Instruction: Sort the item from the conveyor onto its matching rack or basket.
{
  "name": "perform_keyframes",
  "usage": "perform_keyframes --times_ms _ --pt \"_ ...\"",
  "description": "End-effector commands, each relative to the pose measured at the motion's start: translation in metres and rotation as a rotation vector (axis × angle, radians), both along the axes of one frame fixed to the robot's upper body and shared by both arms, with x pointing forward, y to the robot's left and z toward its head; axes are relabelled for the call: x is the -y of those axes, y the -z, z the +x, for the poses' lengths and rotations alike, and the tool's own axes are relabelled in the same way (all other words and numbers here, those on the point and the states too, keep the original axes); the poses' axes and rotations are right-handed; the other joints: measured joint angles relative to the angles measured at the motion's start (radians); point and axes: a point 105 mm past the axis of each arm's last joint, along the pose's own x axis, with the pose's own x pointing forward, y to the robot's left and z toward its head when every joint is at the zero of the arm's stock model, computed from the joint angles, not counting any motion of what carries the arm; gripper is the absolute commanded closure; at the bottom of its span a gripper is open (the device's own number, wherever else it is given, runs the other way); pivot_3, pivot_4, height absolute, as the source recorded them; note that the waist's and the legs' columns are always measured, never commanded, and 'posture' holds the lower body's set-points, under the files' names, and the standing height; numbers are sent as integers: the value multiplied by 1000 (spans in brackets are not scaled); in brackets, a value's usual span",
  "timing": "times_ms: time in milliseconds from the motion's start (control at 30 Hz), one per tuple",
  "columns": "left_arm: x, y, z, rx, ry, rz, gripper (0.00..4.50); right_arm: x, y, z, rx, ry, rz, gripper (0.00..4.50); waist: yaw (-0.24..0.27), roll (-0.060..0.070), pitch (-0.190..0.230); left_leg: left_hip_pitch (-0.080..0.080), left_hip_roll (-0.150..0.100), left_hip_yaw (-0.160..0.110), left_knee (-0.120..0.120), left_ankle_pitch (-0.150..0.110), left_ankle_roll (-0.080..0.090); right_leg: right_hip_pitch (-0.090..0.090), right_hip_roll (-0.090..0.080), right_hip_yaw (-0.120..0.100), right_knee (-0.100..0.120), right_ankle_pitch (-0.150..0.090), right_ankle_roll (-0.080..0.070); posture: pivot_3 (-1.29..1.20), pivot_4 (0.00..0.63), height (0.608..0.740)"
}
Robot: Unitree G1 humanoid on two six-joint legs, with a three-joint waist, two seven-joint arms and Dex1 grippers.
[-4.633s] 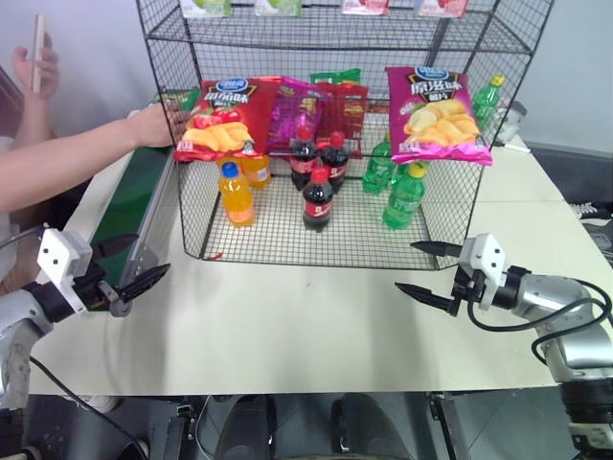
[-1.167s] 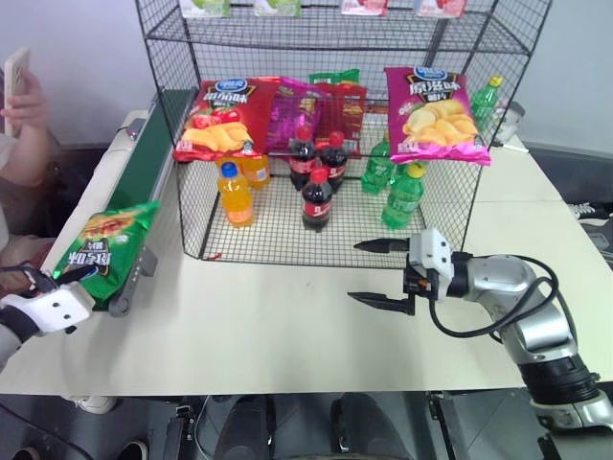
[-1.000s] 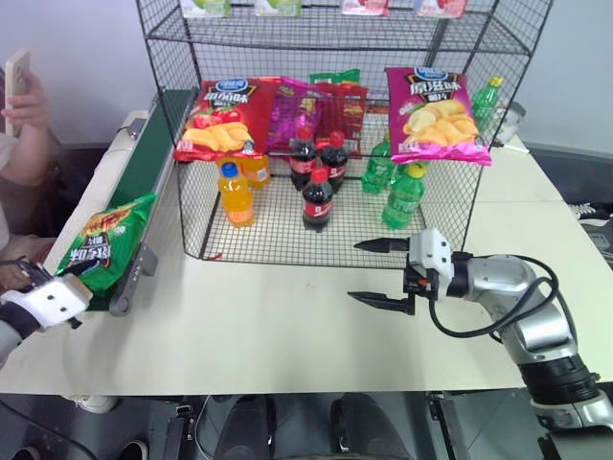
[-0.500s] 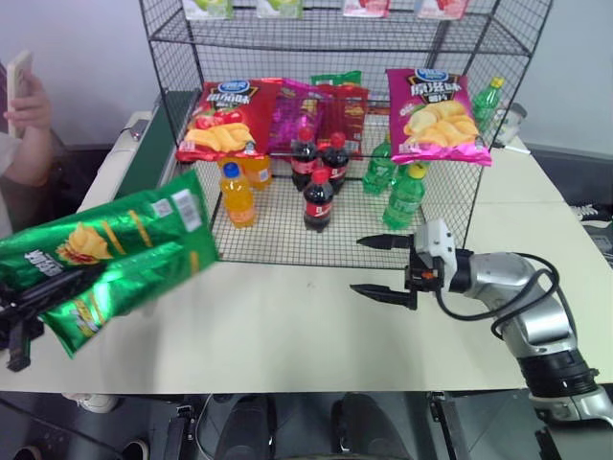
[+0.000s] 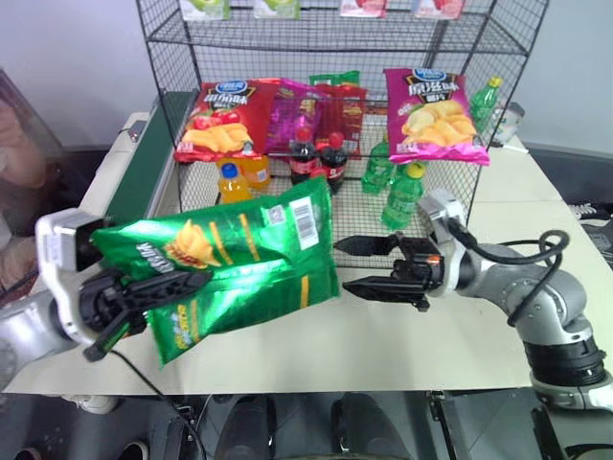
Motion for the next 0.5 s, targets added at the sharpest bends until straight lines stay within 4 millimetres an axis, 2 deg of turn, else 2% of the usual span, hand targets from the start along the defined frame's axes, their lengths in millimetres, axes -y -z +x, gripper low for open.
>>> perform_keyframes --times_ms 33,233,333,467,500 --pt "10 2 3 1 66 12 4477 -8 -12 -11 5 -75 29 0 0 0 0 -1 0 0 0 0 0 -1 0 0 0 0 0 0 150 739" --pt "16 7 13 30 62 27 4477 -14 -11 -20 -31 -136 29 0 -2 0 0 -4 0 0 0 0 0 -5 1 1 0 0 0 0 150 739" --pt "18 11 19 65 33 39 4500 -19 -6 -26 -55 -175 5 770 -1 0 0 -5 0 0 0 0 0 -5 1 1 0 0 0 0 150 739" --pt "20 16 22 96 12 62 4500 -23 -9 -21 -85 -154 40 2776 -1 0 0 -5 0 0 0 0 0 -5 1 1 0 0 0 0 150 739" --pt "20 17 23 105 5 67 4500 -24 -9 -21 -83 -154 41 3157 -1 0 0 -5 0 0 0 0 0 -5 1 1 0 0 0 0 150 739"
